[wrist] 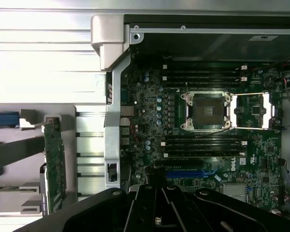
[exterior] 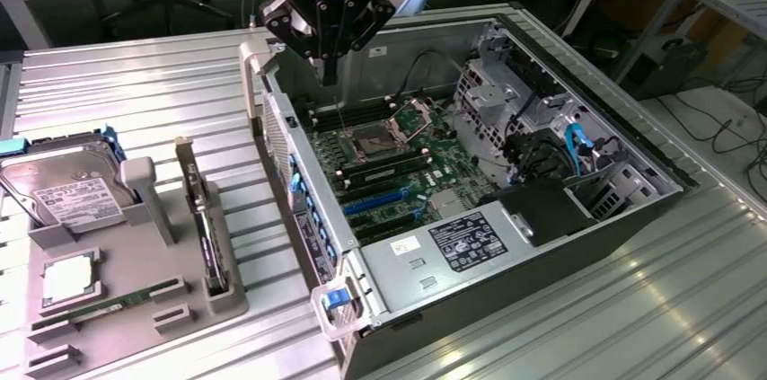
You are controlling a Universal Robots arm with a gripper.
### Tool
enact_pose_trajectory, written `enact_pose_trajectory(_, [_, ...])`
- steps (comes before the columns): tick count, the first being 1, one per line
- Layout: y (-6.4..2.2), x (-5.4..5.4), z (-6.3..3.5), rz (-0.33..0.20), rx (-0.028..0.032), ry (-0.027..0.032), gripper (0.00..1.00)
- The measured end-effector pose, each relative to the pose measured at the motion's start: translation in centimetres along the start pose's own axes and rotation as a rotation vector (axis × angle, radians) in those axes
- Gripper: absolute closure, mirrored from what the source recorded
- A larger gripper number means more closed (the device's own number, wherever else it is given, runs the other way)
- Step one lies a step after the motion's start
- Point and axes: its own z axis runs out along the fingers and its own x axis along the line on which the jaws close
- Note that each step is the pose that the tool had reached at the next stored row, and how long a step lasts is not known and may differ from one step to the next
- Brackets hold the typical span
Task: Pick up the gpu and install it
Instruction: 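Reach for the gpu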
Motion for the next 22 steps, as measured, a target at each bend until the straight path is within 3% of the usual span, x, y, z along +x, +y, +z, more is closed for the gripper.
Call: enact_pose_trajectory(22, [-0.04,0.71,-0.02,0.0,0.0,0.0,0.89])
